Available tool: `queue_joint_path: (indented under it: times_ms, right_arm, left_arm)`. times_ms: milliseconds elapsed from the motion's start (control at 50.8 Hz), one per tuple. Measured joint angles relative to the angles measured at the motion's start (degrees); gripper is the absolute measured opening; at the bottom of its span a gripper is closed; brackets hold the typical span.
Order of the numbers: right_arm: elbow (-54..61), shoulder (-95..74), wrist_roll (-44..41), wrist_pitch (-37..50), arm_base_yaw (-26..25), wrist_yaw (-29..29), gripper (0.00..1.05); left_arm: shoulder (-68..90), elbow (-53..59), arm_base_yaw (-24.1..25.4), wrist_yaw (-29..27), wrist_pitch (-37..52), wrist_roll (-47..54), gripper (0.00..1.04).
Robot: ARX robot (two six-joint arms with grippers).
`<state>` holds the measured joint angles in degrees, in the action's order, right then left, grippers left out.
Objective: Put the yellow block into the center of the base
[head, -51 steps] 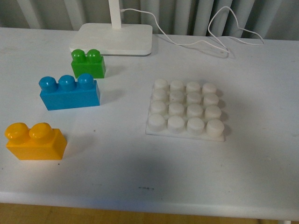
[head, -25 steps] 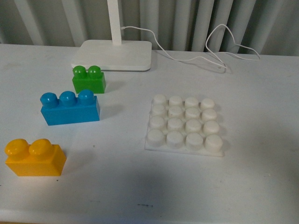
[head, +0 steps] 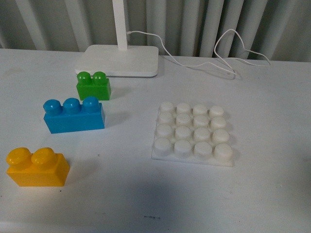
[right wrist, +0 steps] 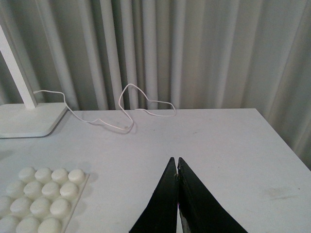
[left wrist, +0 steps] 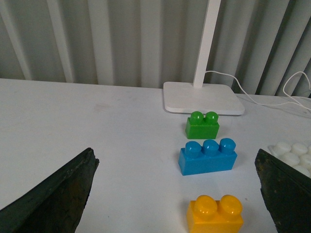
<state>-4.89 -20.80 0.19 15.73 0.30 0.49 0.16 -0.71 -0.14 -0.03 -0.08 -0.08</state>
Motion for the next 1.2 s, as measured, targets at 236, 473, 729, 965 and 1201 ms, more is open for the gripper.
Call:
queue_joint_path:
  times_ms: [236, 473, 729, 965, 1201]
  right_arm:
    - [1.64, 3.74, -0.02, -2.01, -0.15, -0.35, 0.01]
    - [3.23, 7.67, -0.02, -4.0, -0.15, -0.35, 0.01]
    - [4.57, 10.93, -0.02, -5.68, -0.15, -0.39, 0.01]
    - [4.52, 20.5, -0.04, -15.63, -0.17, -0.39, 0.01]
    - [4.52, 20.5, -0.15, -15.63, -0.17, -0.39, 0.18]
  left_arm:
    - [0.0, 0.0, 0.0, 0.02, 0.0, 0.0, 0.98]
    - [0.0, 0.0, 0.0, 0.02, 0.0, 0.0, 0.98]
    - [0.0, 0.0, 0.0, 0.02, 0.0, 0.0, 0.98]
    - [0.0, 0.0, 0.0, 0.02, 0.0, 0.0, 0.98]
    - [0.0, 0.0, 0.0, 0.02, 0.0, 0.0, 0.98]
